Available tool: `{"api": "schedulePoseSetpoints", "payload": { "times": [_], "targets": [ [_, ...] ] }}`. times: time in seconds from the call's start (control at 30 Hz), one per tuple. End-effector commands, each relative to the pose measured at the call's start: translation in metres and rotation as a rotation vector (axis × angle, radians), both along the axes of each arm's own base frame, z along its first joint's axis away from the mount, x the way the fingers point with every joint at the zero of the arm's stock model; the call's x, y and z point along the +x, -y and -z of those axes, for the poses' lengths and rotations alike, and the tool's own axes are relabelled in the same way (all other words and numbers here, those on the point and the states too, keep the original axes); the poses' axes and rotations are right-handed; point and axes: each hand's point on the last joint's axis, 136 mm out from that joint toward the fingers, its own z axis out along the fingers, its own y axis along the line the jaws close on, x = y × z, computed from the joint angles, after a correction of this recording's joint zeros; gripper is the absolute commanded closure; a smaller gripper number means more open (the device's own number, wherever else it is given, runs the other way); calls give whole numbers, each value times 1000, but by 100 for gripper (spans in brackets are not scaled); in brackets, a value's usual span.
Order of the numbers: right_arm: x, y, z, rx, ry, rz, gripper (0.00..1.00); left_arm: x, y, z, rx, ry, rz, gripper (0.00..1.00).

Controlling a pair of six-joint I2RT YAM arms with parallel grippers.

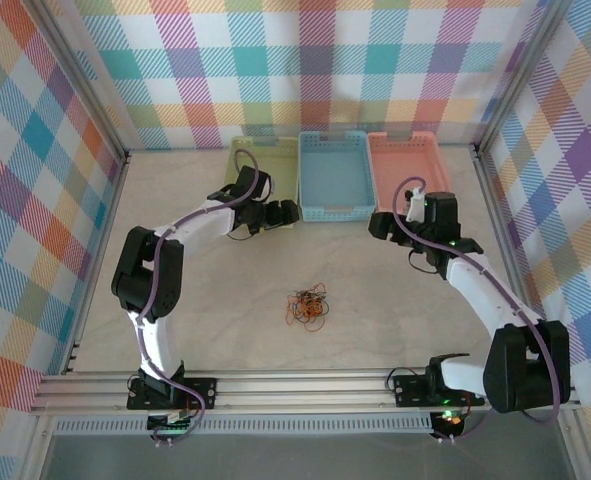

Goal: Untangle the cables

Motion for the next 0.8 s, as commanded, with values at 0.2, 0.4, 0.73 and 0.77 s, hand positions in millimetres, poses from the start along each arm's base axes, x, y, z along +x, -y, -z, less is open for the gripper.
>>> {"api": "schedulePoseSetpoints", "payload": {
  "times": [0.2,0.4,0.73,0.77],
  "targets": [
    [-79,-79,21,46,-242,-349,25,-86,-29,-46,-44,61,30,14],
    [-122,-109,46,37,-397,-460,31,-127,-41,-38,-88,37,44,14],
    [-136,-133,80,-69,-450,-508,48,-157,-51,-24,-97,17,62,16],
    [-136,-134,80,-79,-446,-508,49,-158,-52,-23,-100,18,63,16]
  ]
}}
